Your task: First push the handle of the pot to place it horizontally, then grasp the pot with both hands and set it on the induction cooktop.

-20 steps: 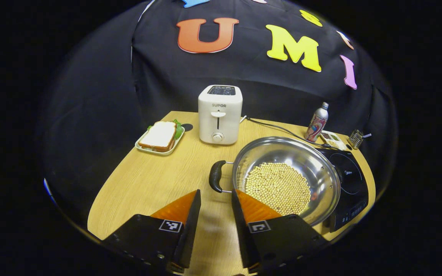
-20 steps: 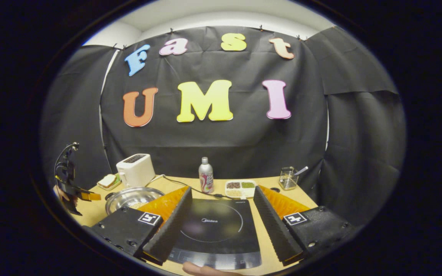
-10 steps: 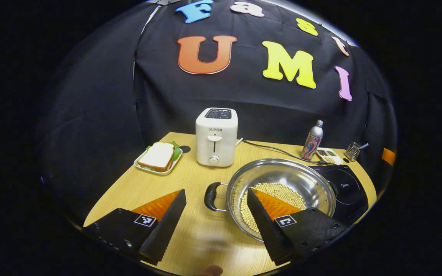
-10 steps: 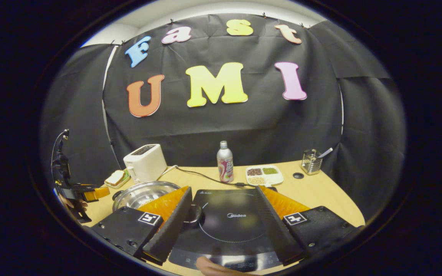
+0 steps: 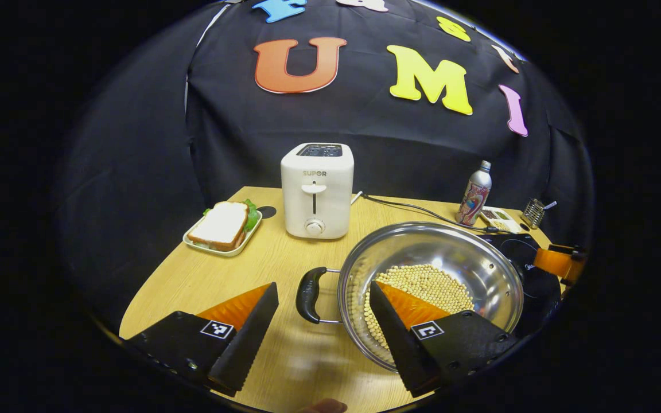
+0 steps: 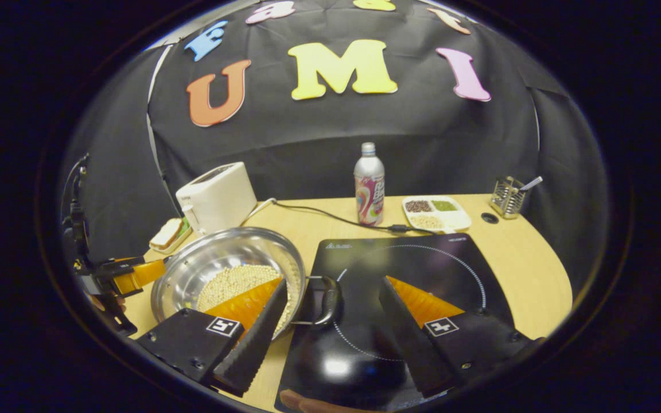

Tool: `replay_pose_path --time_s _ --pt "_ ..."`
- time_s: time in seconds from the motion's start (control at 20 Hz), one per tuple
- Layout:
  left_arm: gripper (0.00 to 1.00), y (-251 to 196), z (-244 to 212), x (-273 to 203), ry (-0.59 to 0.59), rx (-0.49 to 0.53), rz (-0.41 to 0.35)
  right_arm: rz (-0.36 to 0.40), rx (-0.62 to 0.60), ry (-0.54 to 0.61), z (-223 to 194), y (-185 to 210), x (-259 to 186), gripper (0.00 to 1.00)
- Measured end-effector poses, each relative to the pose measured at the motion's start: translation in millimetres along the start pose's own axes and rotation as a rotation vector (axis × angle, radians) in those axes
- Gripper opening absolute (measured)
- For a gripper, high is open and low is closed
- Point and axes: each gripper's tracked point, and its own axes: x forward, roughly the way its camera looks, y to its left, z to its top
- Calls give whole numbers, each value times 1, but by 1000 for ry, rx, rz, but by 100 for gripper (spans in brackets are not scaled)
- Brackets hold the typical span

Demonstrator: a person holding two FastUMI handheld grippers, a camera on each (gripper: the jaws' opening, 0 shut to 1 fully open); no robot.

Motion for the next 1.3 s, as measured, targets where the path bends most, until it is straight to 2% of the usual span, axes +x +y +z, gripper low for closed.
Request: replay_pose_path --time_s 0.2,0.4,0.45,0.5,0.65,0.7,0.75,0.8,0.85,0.9,0.95,1.1,1.15,1.2,1.3 --pt "95 -2 -2 9 12 32 -10 -27 -10 36 -9 2 24 99" --pt "96 0 -13 23 64 89 4 -19 1 82 -22 9 37 100" --pt "95 -1 -16 25 74 100 5 -21 4 89 -21 11 41 98" --pt "95 -2 -16 26 76 106 5 -35 -19 92 -23 11 42 89" --pt "86 -1 -16 30 72 130 20 -61 -72 123 -28 12 44 94" --pt "84 8 -13 31 62 138 62 -73 -94 124 -28 12 45 89" --pt "70 6 -9 24 54 125 63 -84 -117 127 -30 11 45 89" --pt "64 6 -14 29 64 137 63 -101 -134 122 -30 11 47 89" --pt "63 6 -13 29 62 151 60 -113 -162 119 -31 12 48 92" --pt "64 6 -13 30 68 154 59 -116 -231 133 -34 11 48 87" --pt "63 6 -13 30 69 153 60 -109 -254 127 -34 12 49 90" --pt "63 5 -14 32 86 155 68 -129 -281 155 -35 11 49 87" --pt "61 6 -14 30 93 162 69 -138 -282 157 -33 11 50 82" --pt "61 5 -15 29 99 165 71 -146 -268 157 -30 10 50 83" --pt "59 4 -17 27 112 161 72 -130 -206 163 -28 9 50 73"
